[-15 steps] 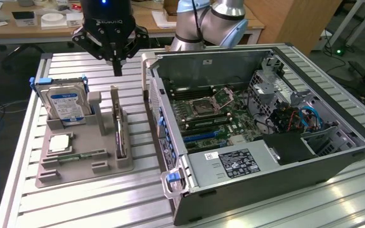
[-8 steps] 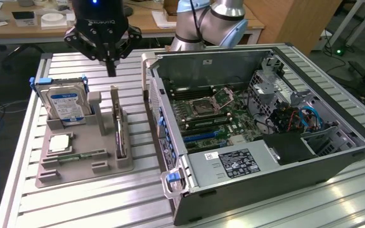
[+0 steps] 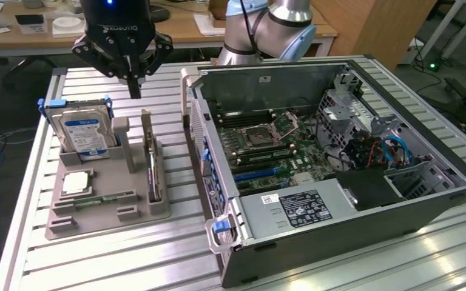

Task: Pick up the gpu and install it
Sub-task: 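Reach for the gpu, then pick up the gpu and move the gpu toward the slot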

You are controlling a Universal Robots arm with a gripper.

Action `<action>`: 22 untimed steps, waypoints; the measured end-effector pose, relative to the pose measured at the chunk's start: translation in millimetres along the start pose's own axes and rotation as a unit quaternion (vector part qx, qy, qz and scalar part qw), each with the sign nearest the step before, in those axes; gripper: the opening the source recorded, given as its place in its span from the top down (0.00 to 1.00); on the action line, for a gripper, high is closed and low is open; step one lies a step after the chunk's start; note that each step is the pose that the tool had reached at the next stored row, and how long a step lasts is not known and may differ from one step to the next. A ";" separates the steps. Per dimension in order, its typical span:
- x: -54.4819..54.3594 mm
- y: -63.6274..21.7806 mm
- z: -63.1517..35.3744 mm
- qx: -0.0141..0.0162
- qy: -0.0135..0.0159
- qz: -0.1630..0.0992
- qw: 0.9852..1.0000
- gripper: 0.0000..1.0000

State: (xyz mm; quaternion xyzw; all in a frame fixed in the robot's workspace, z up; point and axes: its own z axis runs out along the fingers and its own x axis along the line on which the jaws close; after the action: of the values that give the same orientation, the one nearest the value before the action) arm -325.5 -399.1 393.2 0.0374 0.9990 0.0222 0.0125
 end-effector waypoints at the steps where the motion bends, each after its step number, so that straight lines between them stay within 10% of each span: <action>1: 0.0 0.0 0.0 0.000 0.000 0.000 1.000 0.90; 14: 0.1 0.0 0.0 0.000 0.000 0.000 1.000 0.89; 22: 0.1 0.0 0.0 0.000 0.000 0.000 1.000 0.59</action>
State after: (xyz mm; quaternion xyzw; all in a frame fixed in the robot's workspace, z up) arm -325.6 -399.0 393.3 0.0374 0.9990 0.0221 0.0125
